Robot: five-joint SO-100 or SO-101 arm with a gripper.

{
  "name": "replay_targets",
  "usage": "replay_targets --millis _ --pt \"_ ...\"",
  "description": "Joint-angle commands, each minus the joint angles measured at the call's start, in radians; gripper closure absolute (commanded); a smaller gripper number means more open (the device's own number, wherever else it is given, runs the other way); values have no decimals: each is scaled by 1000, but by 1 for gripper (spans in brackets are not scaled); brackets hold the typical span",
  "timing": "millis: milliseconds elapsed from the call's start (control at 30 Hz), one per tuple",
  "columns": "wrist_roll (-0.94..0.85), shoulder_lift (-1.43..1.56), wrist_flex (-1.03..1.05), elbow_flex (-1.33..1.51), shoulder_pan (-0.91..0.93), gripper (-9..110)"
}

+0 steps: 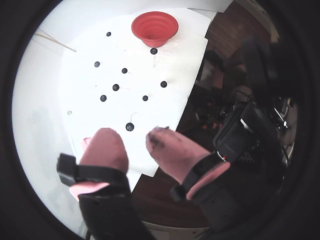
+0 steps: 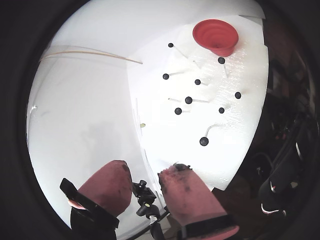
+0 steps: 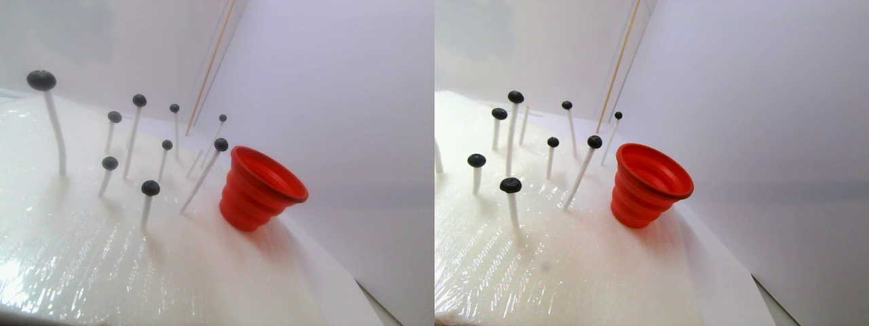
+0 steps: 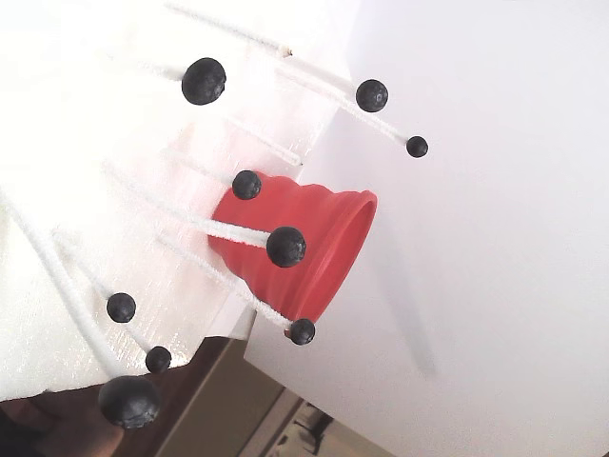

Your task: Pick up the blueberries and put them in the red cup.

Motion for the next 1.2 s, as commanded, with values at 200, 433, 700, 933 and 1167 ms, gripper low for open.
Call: replay_targets --millis 200,433,700,933,1167 --pt "3 -14 -2 -15 -8 90" --pt "3 -12 -2 -15 -14 90" --pt "-3 -20 -3 -14 -144 90" --pt "3 -20 -3 -12 -149 90" --pt "-8 -21 -2 -20 15 91"
